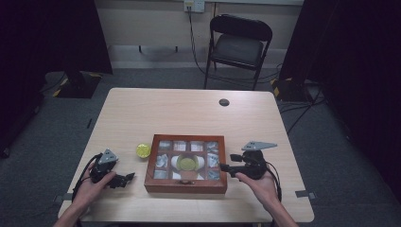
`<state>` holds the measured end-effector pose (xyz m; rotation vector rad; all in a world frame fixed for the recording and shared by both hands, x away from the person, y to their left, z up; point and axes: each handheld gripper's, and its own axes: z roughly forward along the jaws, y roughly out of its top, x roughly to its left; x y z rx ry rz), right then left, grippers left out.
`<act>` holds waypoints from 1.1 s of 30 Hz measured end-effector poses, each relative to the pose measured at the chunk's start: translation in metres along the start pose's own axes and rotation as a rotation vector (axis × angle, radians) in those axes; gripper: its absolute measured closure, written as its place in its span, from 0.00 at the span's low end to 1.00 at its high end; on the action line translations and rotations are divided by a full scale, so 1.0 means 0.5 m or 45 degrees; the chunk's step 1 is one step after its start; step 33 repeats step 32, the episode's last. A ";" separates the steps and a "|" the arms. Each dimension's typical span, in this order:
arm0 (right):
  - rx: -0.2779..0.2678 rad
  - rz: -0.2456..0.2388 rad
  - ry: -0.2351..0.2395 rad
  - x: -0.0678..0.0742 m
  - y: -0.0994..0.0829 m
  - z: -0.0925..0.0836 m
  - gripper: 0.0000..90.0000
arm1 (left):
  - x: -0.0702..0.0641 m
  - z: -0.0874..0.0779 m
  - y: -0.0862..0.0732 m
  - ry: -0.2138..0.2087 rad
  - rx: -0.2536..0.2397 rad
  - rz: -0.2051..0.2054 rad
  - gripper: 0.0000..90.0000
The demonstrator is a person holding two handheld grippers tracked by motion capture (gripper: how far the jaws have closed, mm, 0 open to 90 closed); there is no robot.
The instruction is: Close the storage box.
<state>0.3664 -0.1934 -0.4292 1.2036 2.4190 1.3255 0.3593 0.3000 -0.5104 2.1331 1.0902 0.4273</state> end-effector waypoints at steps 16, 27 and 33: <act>0.132 0.191 -0.345 -0.144 -0.088 -0.025 0.23 | 0.000 0.000 0.000 0.000 0.000 0.000 0.00; 0.160 0.135 -0.616 -0.152 -0.128 -0.010 0.19 | 0.000 0.000 0.000 0.001 0.000 0.000 0.00; 0.048 0.114 -0.624 -0.154 -0.151 -0.011 0.16 | 0.000 0.000 0.000 0.001 0.000 0.000 0.00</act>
